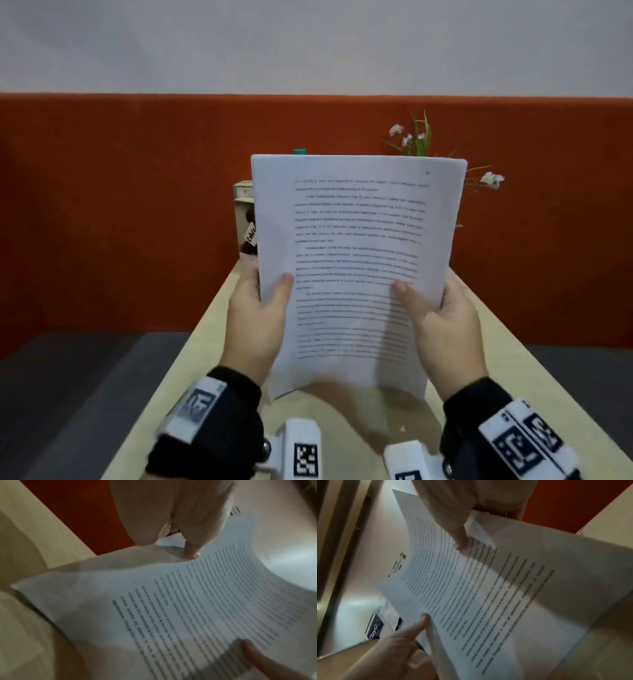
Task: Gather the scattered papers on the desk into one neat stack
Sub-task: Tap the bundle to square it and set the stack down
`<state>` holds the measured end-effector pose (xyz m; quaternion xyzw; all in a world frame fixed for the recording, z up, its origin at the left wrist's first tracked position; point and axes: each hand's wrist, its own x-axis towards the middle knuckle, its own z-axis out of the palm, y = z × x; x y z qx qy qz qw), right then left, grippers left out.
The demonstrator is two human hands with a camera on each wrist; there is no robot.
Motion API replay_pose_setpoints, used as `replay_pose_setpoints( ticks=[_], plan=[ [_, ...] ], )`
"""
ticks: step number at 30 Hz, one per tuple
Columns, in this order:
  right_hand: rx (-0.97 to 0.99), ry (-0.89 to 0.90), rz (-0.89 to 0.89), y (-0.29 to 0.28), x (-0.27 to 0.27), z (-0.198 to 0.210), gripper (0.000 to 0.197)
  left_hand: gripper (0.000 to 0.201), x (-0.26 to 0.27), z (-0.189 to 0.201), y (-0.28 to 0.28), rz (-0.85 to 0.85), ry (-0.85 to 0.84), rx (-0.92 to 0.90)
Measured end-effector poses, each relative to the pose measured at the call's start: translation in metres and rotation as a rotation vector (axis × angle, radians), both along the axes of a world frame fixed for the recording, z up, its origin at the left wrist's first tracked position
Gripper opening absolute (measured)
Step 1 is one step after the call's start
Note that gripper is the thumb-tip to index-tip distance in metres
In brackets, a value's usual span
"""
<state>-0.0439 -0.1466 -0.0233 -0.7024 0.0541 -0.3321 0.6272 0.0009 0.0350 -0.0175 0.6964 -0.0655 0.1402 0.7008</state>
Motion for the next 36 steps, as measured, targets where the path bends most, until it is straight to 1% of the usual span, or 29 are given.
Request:
replay_pose_setpoints(
  ticks=[3, 6, 7, 9, 11, 13, 14, 16, 18, 19, 22, 24, 25, 27, 29, 32, 34, 36],
  plan=[
    [-0.038, -0.011, -0.008, 0.003, -0.003, 0.005, 0.016, 0.015, -0.002, -0.003, -0.003, 0.001, -0.025, -0.012],
    [-0.011, -0.067, 0.004, 0.003, -0.001, 0.016, 0.021, 0.013, 0.001, 0.004, -0.004, 0.016, -0.100, -0.047],
    [0.004, -0.058, 0.020, 0.004, -0.001, 0.015, 0.022, 0.014, 0.001, 0.002, -0.004, 0.010, -0.102, -0.043],
    [0.012, 0.025, 0.054, 0.005, -0.001, 0.006, 0.025, 0.021, 0.000, -0.009, -0.004, -0.026, -0.036, 0.006],
    [-0.002, 0.128, 0.075, 0.005, -0.001, -0.003, 0.027, 0.025, -0.002, -0.019, -0.004, -0.060, 0.046, 0.120],
    [-0.050, 0.196, 0.058, 0.002, 0.002, -0.002, 0.028, 0.023, -0.001, -0.018, -0.003, -0.033, 0.053, 0.207],
    [-0.084, 0.224, 0.040, -0.001, 0.002, 0.003, 0.028, 0.026, -0.001, -0.013, -0.001, -0.016, 0.035, 0.228],
    [-0.179, 0.286, -0.005, -0.010, 0.002, 0.016, 0.028, 0.041, -0.005, 0.000, 0.005, -0.021, 0.002, 0.275],
    [-0.298, 0.379, -0.033, -0.021, 0.001, 0.026, 0.026, 0.061, -0.010, 0.009, 0.010, -0.049, 0.009, 0.374],
    [-0.351, 0.438, -0.027, -0.026, -0.001, 0.029, 0.027, 0.066, -0.013, 0.012, 0.012, -0.062, 0.026, 0.434],
    [-0.435, 0.609, 0.044, -0.031, -0.011, 0.026, 0.032, 0.070, -0.025, 0.011, 0.019, -0.098, 0.109, 0.592],
    [-0.454, 0.733, 0.075, -0.033, -0.017, 0.017, 0.024, 0.075, -0.030, 0.005, 0.024, -0.132, 0.194, 0.654],
    [-0.457, 0.802, 0.087, -0.033, -0.020, 0.010, 0.024, 0.076, -0.034, 0.000, 0.026, -0.156, 0.238, 0.671],
    [-0.457, 0.908, 0.116, -0.033, -0.027, -0.002, 0.024, 0.076, -0.041, -0.009, 0.027, -0.189, 0.319, 0.711],
    [-0.458, 0.961, 0.111, -0.031, -0.031, -0.012, 0.024, 0.071, -0.048, -0.019, 0.028, -0.213, 0.388, 0.728],
    [-0.530, 1.016, 0.096, -0.030, -0.033, -0.024, 0.032, 0.059, -0.052, -0.033, 0.027, -0.243, 0.476, 0.735],
    [-0.564, 1.046, 0.088, -0.031, -0.032, -0.030, 0.035, 0.055, -0.054, -0.041, 0.025, -0.240, 0.502, 0.798],
    [-0.601, 1.086, 0.086, -0.031, -0.031, -0.033, 0.035, 0.061, -0.056, -0.045, 0.023, -0.211, 0.472, 0.925]
  ],
)
